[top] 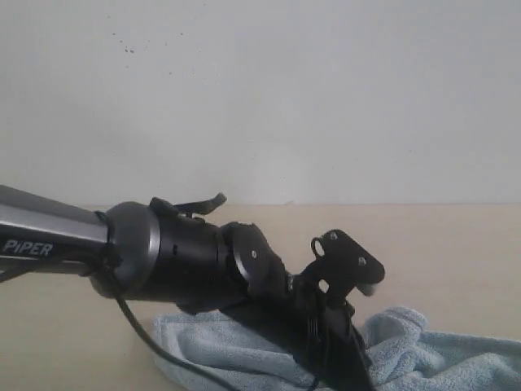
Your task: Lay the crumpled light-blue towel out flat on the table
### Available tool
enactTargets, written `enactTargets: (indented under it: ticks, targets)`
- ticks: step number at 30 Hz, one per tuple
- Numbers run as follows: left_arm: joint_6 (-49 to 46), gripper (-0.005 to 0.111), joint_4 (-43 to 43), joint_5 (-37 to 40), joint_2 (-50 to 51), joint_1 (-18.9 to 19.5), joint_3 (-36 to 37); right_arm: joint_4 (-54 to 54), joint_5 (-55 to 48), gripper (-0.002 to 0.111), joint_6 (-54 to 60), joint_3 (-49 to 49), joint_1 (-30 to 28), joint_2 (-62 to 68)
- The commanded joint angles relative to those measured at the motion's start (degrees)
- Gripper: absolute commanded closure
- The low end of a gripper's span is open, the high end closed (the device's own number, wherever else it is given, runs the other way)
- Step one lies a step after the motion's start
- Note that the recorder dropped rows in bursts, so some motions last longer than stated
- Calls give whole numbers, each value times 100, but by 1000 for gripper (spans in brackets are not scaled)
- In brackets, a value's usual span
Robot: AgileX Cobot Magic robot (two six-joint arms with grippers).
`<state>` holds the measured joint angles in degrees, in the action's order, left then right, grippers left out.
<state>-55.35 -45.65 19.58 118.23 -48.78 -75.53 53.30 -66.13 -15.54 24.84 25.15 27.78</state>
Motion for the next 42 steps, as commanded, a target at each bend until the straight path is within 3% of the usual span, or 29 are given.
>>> enactTargets:
  ticks: [1, 7, 12, 15, 19, 21, 29, 42]
  targets:
    - [-744, 102, -717, -38, -39, -305, 518, -38, 169, 107, -84, -13, 3, -35]
    - [-1088, 102, -1138, -363, -129, -367, 547, -181, 170, 107, -93, -13, 3, -35]
    - [-1134, 101, -1044, -898, -421, -142, 547, -181, 180, 107, -97, -13, 3, -35]
    - [-1206, 89, -1044, -1311, -515, 29, 547, -223, 262, 107, -97, -13, 3, -35]
    - [-1341, 64, -1044, -1958, -434, 76, 547, -383, 397, 107, -97, -13, 3, -35]
    - [-1393, 58, -1044, -1958, -307, 76, 478, -422, 431, 107, -97, -13, 3, -35]
    - [-1367, 58, -1217, -1619, 178, 76, -105, -438, 431, 107, -78, -13, 3, -35]
    - [-1312, 58, -1239, -1205, 606, 76, -415, -466, 454, 107, -61, -13, 3, -35]
